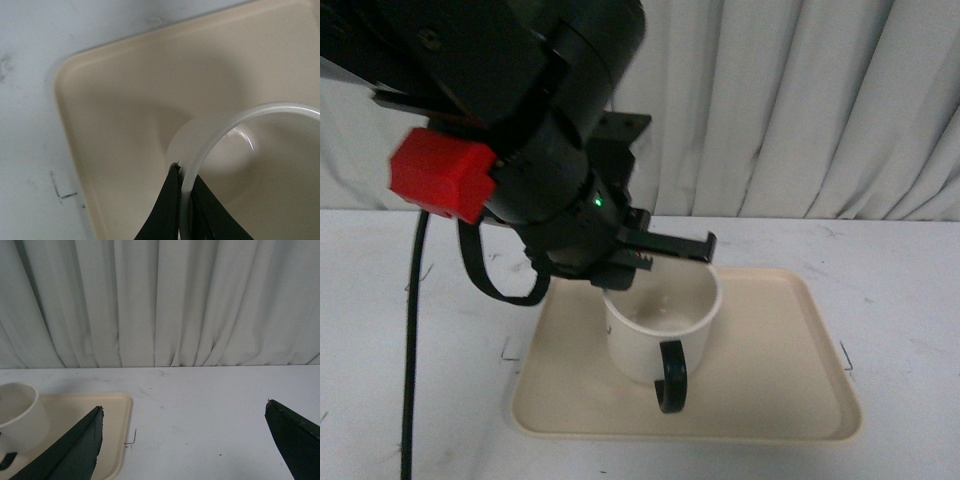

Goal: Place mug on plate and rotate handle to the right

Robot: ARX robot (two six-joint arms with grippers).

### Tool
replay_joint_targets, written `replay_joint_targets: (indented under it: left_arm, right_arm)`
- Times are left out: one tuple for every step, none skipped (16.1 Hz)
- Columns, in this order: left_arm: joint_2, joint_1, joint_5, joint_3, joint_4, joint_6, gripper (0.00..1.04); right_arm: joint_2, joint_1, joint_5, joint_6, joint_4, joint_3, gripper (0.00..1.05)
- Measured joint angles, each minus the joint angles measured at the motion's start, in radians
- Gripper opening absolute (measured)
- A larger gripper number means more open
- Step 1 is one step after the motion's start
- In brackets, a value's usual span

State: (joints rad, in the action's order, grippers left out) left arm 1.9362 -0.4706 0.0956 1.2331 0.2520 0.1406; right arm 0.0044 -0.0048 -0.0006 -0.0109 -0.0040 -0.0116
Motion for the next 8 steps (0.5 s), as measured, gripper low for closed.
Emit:
replay_joint_targets:
  left_arm:
    - [0.029, -0.016, 0.006, 0.014, 0.012, -0.013, 0.03]
    - [0.056, -0.027, 0.010, 0.030, 0.027, -0.015, 0.03]
    - [0.071, -0.031, 0.014, 0.038, 0.023, -0.017, 0.03]
    - [0.084, -0.033, 0.015, 0.053, 0.031, -0.017, 0.03]
    - [0.092, -0.037, 0.021, 0.066, 0.032, -0.017, 0.03]
    - [0.095, -0.037, 0.021, 0.074, 0.033, -0.017, 0.03]
    - [0.099, -0.037, 0.026, 0.084, 0.039, -0.016, 0.03]
    - [0.102, -0.037, 0.028, 0.089, 0.041, -0.014, 0.07]
  right_arm:
    - [0.000, 0.000, 0.000, 0.000, 0.000, 0.000, 0.98]
    - [0.000, 0.000, 0.000, 0.000, 0.000, 0.000, 0.98]
    - [0.000, 0.000, 0.000, 0.000, 0.000, 0.000, 0.98]
    - [0.000, 0.000, 0.000, 0.000, 0.000, 0.000, 0.98]
    - [0.000, 0.000, 0.000, 0.000, 0.000, 0.000, 0.98]
    - [0.000, 0.000, 0.000, 0.000, 0.000, 0.000, 0.98]
    - [0.000, 0.000, 0.000, 0.000, 0.000, 0.000, 0.98]
    - [0.000, 0.000, 0.000, 0.000, 0.000, 0.000, 0.98]
